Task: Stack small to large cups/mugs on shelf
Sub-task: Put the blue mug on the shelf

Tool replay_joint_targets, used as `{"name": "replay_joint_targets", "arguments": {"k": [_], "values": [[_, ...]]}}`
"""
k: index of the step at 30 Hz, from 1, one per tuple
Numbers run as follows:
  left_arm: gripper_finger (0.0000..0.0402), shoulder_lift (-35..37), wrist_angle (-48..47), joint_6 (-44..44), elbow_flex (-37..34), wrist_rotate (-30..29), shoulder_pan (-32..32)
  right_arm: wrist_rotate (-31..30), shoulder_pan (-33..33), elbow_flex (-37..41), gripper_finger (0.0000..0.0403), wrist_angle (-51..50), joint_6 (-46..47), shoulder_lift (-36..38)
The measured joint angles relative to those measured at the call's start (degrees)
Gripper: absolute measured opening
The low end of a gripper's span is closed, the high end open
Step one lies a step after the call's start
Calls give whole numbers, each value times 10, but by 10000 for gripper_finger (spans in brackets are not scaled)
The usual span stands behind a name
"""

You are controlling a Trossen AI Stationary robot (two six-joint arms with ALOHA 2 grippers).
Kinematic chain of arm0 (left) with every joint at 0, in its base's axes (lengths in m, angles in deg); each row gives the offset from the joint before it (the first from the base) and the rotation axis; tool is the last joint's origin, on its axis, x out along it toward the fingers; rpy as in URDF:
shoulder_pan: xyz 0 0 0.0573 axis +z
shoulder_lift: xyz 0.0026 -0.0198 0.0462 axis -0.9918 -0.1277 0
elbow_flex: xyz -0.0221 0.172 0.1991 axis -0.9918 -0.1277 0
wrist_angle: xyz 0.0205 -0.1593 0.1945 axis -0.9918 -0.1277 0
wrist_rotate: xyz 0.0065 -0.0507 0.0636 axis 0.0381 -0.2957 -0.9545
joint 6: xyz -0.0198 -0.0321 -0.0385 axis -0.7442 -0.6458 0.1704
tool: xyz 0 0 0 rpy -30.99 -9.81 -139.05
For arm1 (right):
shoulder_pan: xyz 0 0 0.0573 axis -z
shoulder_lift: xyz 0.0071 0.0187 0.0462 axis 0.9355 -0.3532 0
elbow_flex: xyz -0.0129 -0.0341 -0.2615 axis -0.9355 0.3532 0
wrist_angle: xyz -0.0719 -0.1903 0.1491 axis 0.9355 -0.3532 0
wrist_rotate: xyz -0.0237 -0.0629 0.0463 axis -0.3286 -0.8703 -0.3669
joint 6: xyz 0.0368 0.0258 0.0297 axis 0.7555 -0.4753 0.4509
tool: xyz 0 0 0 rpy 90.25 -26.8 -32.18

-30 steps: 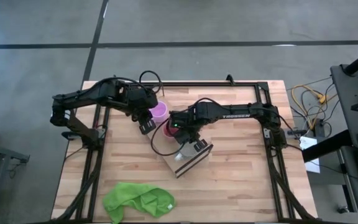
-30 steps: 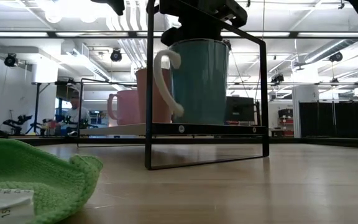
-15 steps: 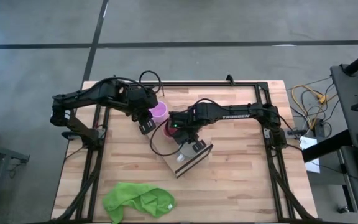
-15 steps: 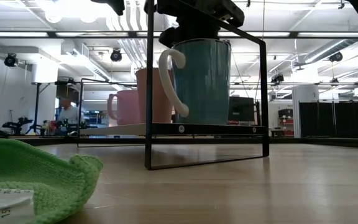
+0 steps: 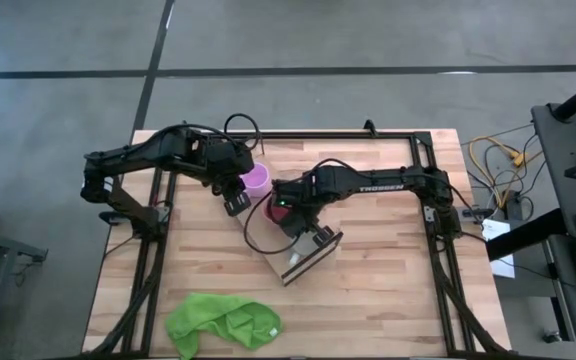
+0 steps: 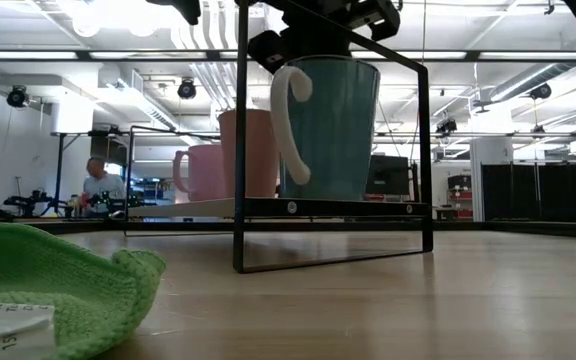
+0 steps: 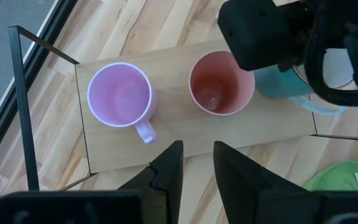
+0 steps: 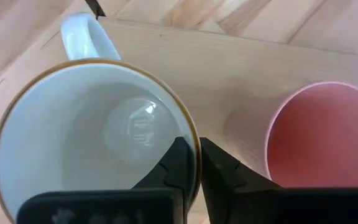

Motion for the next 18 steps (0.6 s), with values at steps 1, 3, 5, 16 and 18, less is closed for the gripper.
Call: {"name": "replay_joint_targets", "arguments": {"k": [1,3,5,16,18], "values": [[75,0,0,0,0,0,0,9,0,0,18,1,-4,0],[75,0,0,0,0,0,0,16,0,0,18,8,-12,0],[75,0,0,0,0,0,0,16,-1,0,17,16,-21,0],[75,0,0,0,0,0,0,11,-1,1,32,29,-31,-1],[75,0,0,0,0,0,0,8,-1,1,41,29,-30,-2]]}}
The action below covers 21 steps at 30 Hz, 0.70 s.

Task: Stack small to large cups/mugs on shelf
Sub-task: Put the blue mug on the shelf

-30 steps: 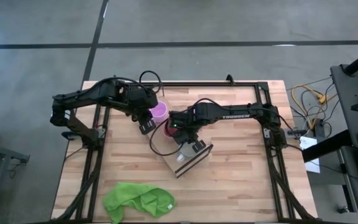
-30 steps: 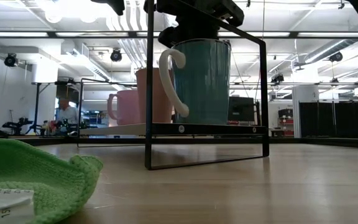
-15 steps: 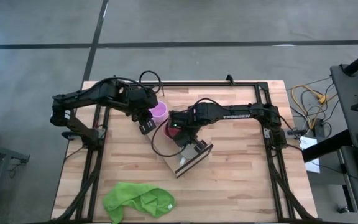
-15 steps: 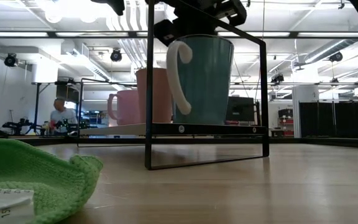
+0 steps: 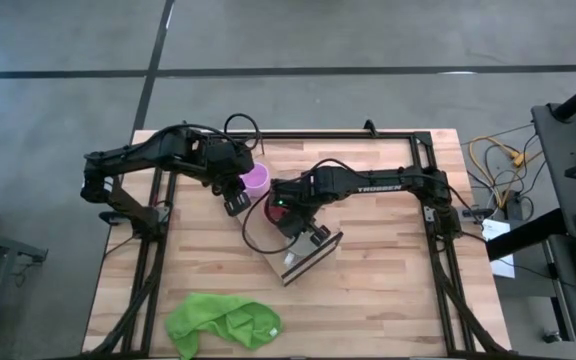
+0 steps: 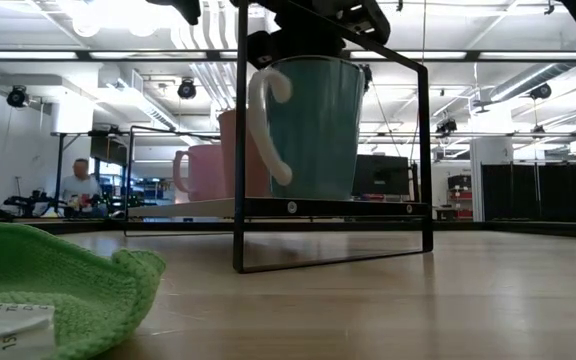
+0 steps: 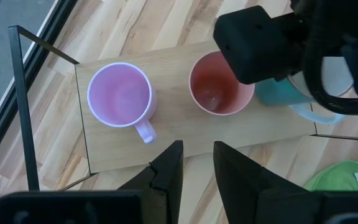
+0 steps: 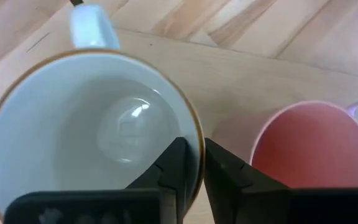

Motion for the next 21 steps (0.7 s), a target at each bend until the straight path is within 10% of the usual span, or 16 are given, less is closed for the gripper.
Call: {"name": "replay_joint_targets", "arguments": {"k": [21], "values": [[75,0,0,0,0,0,0,4,0,-9,64,25,44,-1]]}}
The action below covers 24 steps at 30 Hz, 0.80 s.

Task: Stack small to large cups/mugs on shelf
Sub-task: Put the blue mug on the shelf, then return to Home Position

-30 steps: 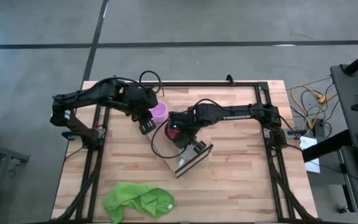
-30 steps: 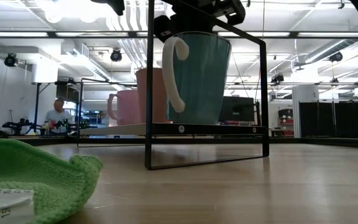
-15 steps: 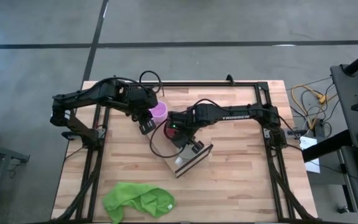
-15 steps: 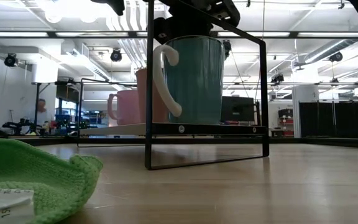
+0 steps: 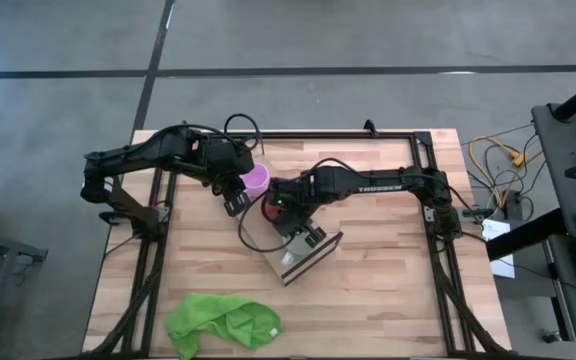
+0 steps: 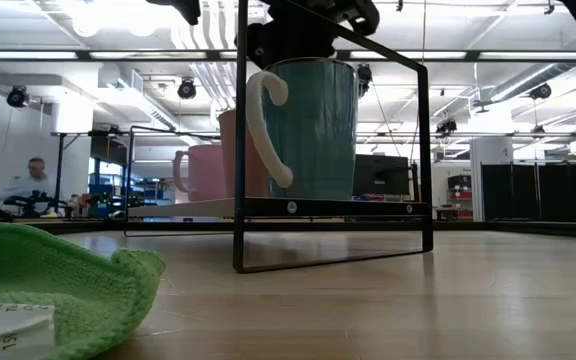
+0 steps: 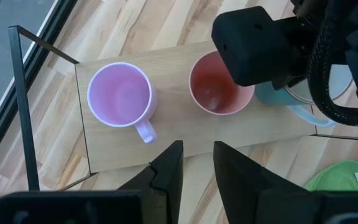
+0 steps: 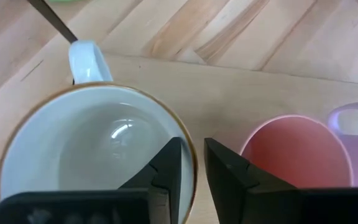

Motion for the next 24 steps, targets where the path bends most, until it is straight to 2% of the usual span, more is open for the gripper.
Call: {"name": "replay_joint_targets", "arguments": {"k": [7,18,24], "values": [[75,0,-1,0,0,0,0,0,0,-25,61,-13,27,1],[74,0,-1,-11,-26,22,-4,0,-7,-118,52,-144,128,3],[32,0,5,-21,-95,64,-21,1,-14,-174,19,-207,190,4]]}}
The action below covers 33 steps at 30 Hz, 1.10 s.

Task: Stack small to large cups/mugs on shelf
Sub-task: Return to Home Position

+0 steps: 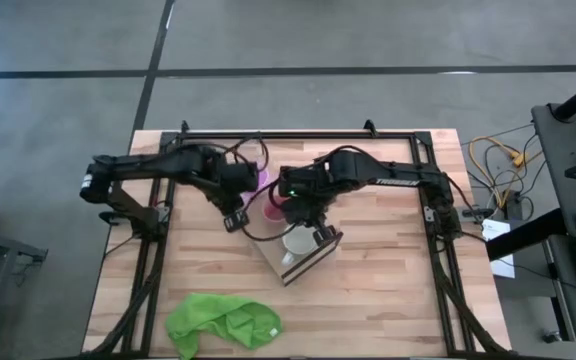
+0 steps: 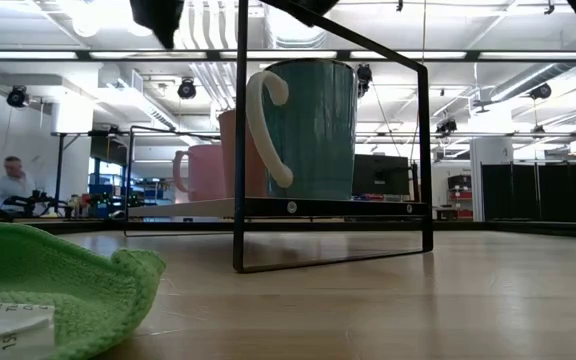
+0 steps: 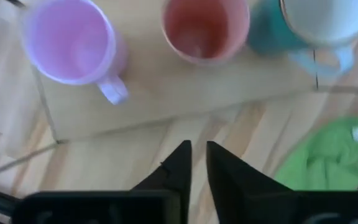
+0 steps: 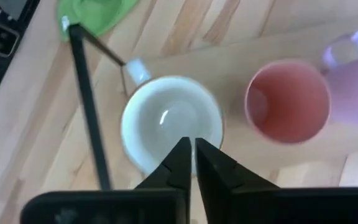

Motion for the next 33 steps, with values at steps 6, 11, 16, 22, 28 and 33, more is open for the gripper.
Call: {"name": "replay_joint_targets", "arguments": {"k": [6,11,16,22,28,33], "values": [[4,0,67,-3,-76,22,-24,0,-14,-7,9,-57,20,1],[1,0,191,-16,-124,78,-33,0,-23,-2,9,-72,48,1],[0,0,228,-20,-146,80,-37,0,-29,-3,9,-77,60,1],[0,0,242,-44,-162,80,-43,0,-35,-2,9,-78,68,1],[0,1,241,-42,-162,65,-44,-6,-52,-11,8,-86,91,5],[0,13,236,-42,-161,29,-42,-83,-70,-25,8,-85,148,32]]}}
